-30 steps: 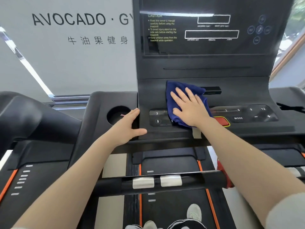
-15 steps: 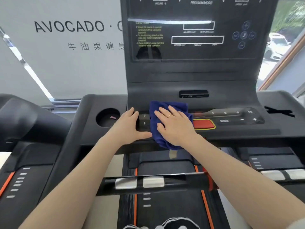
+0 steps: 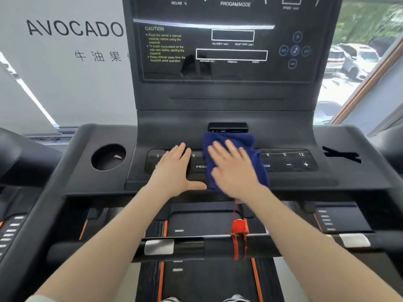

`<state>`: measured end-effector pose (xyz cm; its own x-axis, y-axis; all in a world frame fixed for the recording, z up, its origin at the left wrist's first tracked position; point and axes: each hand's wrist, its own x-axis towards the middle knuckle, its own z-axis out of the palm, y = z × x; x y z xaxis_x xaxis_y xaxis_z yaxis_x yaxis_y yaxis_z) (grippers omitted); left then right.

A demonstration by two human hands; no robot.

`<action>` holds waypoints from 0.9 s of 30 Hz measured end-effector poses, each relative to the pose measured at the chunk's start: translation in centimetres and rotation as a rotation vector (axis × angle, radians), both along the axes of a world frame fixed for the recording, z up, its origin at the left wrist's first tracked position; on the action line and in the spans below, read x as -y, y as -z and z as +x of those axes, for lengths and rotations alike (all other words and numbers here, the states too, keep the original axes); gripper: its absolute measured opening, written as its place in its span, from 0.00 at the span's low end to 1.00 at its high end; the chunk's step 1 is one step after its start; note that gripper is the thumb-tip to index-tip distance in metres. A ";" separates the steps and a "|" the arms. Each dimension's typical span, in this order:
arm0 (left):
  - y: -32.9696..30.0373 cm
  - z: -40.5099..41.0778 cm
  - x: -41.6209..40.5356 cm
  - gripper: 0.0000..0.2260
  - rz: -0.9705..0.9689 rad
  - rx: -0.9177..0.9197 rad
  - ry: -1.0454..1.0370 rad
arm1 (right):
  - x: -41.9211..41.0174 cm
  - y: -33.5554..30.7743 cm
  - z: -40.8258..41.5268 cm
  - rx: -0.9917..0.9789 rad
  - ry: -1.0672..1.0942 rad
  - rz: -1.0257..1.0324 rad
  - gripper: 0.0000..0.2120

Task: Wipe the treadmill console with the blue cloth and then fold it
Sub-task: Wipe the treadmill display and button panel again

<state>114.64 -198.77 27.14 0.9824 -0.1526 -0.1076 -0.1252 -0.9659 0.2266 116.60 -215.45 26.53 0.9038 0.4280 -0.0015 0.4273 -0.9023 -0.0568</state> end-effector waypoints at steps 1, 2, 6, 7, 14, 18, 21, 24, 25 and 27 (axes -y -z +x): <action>0.0 0.0 -0.1 0.47 -0.008 0.018 0.005 | -0.9 0.1 -0.6 -0.013 -0.098 0.017 0.33; -0.1 -0.1 -0.1 0.47 -0.017 0.030 0.008 | -1.5 0.1 -0.8 -0.032 -0.154 0.028 0.30; -0.6 -0.3 0.3 0.49 0.004 -0.008 -0.014 | -0.1 -0.2 1.5 -0.038 -0.155 0.020 0.27; -0.7 -0.2 0.4 0.50 0.024 -0.020 -0.022 | 0.9 -0.2 2.3 -0.036 -0.115 0.011 0.27; -1.1 -0.3 0.7 0.53 0.047 -0.079 -0.048 | 10.9 0.5 5.0 0.028 0.154 -0.034 0.34; -1.3 -0.3 1.9 0.55 0.087 -0.071 -0.109 | 15.9 0.7 6.8 0.013 0.478 0.047 0.27; -1.2 -0.3 3.6 0.57 0.043 -0.036 -0.100 | 15.2 0.5 5.8 0.016 0.420 0.018 0.28; -1.4 0.1 5.8 0.57 0.007 0.023 -0.019 | 11.9 0.7 2.3 0.049 0.078 0.004 0.37; -1.5 0.5 6.5 0.57 0.008 0.036 0.005 | 11.1 0.9 1.0 0.074 -0.044 0.002 0.38; -1.4 1.0 7.7 0.57 0.024 0.035 0.046 | 10.6 1.7 -0.4 0.138 -0.232 0.031 0.34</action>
<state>115.64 -206.45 28.53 0.9775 -0.1958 -0.0779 -0.1773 -0.9640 0.1983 116.22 -226.09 24.88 0.7723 0.6215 0.1313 0.6279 -0.7782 -0.0096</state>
